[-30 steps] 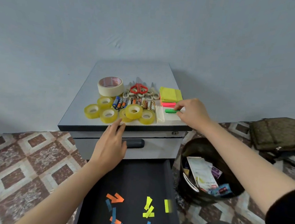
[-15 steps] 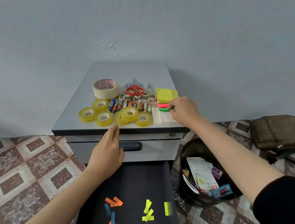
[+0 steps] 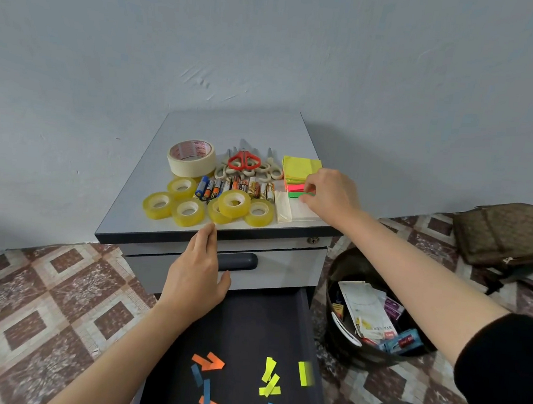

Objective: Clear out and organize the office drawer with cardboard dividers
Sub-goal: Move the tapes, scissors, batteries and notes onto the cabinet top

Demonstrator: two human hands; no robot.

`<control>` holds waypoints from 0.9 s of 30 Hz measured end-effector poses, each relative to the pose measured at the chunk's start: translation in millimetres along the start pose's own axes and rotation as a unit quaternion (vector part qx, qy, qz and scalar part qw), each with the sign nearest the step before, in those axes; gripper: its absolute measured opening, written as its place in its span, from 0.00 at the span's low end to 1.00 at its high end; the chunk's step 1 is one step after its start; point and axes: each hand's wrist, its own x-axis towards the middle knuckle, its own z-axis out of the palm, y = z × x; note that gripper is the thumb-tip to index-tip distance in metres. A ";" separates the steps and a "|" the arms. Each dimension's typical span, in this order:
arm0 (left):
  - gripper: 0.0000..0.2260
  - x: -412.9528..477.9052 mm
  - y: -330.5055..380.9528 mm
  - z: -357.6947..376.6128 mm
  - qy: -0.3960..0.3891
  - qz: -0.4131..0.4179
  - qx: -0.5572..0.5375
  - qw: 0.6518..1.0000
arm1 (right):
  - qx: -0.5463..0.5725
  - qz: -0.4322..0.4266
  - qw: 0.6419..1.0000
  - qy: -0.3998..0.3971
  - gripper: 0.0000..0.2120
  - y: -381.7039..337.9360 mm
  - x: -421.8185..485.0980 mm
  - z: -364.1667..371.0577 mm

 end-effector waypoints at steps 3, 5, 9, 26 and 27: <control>0.36 -0.2 0.1 0.5 -0.005 0.000 0.004 1.000 | -0.001 0.018 1.000 0.010 0.06 -1.6 0.6 3.4; 0.36 0.2 0.3 0.6 -0.005 0.003 0.007 1.000 | 0.004 0.031 0.999 0.015 0.06 -1.3 1.5 4.6; 0.35 0.0 -3.0 -0.3 -0.010 0.010 0.007 1.000 | 0.014 0.037 0.999 0.019 0.06 -3.0 -1.0 2.7; 0.28 -95.7 -30.2 17.1 -0.174 -0.051 -0.085 0.980 | 0.149 -0.006 0.986 -0.076 0.07 -67.5 -155.5 4.1; 0.28 -102.7 -34.1 19.5 -0.183 -0.062 -0.088 0.977 | 0.153 -0.003 0.985 -0.082 0.07 -68.2 -161.8 6.4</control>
